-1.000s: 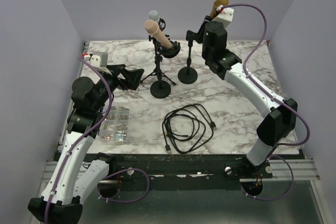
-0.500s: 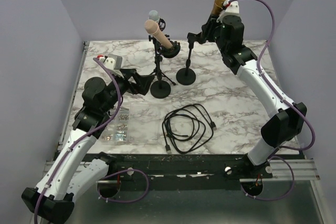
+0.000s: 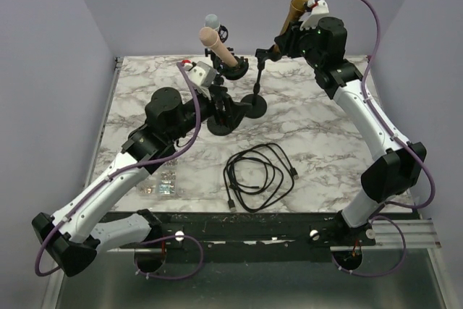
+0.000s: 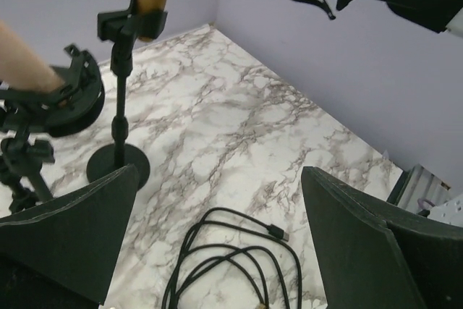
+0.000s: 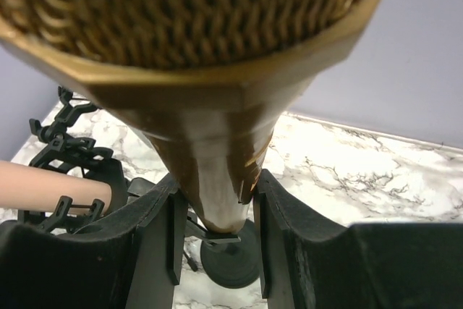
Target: Remove the microphone from the stand
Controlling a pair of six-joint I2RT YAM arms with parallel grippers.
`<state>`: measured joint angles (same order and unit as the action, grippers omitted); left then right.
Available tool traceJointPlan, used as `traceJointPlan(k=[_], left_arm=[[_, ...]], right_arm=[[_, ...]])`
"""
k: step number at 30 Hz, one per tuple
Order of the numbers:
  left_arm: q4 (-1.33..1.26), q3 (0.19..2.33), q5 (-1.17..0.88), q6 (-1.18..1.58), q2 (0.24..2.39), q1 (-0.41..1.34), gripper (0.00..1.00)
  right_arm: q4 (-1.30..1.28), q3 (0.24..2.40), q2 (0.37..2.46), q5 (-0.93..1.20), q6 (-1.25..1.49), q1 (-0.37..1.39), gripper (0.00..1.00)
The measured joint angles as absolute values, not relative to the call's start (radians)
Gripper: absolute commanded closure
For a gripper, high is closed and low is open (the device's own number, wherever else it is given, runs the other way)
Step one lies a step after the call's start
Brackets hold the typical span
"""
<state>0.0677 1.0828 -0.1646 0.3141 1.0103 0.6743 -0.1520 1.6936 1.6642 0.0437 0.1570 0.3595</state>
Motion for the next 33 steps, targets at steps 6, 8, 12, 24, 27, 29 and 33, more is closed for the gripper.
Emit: traceJointPlan(k=[6,8,12,24,27,29,33], left_arm=[[0.105,1.308,-0.115,0.213,1.186,0.729,0.01],[0.157,1.457,-0.105,0.164,1.295,0.729,0.01],[0.246,1.706,-0.077,0.076,1.485,0.729,0.01],[0.435,2.004,-0.037,-0.155,1.812,0.692,0.01],[0.467,2.043,-0.037,-0.178,1.851,0.675,0.01],[0.477,2.059,-0.038,-0.187,1.869,0.669,0.02],[0.494,2.098,-0.042,-0.195,1.907,0.66,0.04]], right_arm=[[-0.147,1.679,1.65,0.102,0.121,0.35,0.99],[-0.146,1.673,1.644,0.111,0.113,0.346,0.99],[-0.133,1.66,1.64,0.12,0.101,0.34,0.99],[-0.114,1.629,1.621,0.145,0.083,0.321,0.99],[-0.112,1.628,1.62,0.15,0.078,0.321,0.99],[-0.111,1.627,1.62,0.151,0.077,0.321,0.99],[-0.106,1.622,1.616,0.152,0.076,0.321,0.99]])
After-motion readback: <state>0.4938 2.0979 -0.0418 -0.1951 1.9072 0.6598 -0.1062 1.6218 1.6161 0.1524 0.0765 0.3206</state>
